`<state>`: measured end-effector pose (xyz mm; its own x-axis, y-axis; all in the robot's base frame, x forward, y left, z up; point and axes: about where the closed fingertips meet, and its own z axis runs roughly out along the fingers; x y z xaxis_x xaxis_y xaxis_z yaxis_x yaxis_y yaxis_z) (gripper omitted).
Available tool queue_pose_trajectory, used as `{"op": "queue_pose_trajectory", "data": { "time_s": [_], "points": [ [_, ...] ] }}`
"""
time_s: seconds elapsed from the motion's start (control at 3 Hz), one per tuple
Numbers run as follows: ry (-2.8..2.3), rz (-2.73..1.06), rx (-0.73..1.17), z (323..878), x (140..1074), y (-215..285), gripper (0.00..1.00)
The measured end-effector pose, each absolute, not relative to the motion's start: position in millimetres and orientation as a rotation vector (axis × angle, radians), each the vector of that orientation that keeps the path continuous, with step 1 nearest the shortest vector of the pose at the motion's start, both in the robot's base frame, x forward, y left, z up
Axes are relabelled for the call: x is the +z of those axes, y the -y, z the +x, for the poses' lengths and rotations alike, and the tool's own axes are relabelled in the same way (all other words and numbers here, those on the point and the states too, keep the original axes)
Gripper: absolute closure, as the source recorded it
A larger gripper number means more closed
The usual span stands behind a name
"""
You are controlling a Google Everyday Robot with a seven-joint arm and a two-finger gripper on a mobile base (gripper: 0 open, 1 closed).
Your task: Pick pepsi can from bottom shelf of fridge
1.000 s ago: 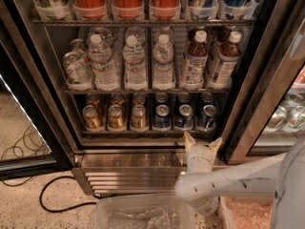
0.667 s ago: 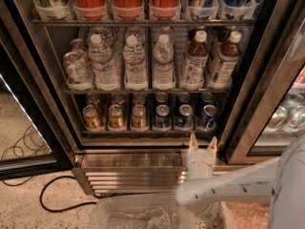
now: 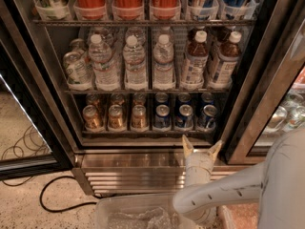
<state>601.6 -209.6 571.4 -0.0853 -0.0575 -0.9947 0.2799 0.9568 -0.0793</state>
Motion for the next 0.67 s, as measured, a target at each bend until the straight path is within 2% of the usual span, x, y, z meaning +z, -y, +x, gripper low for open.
{"op": "queue_pose_trajectory", "data": {
  "time_s": [0.67],
  "points": [
    [-1.561,0.143,-0.294,607.2,572.9,202.8,0.18]
  ]
}}
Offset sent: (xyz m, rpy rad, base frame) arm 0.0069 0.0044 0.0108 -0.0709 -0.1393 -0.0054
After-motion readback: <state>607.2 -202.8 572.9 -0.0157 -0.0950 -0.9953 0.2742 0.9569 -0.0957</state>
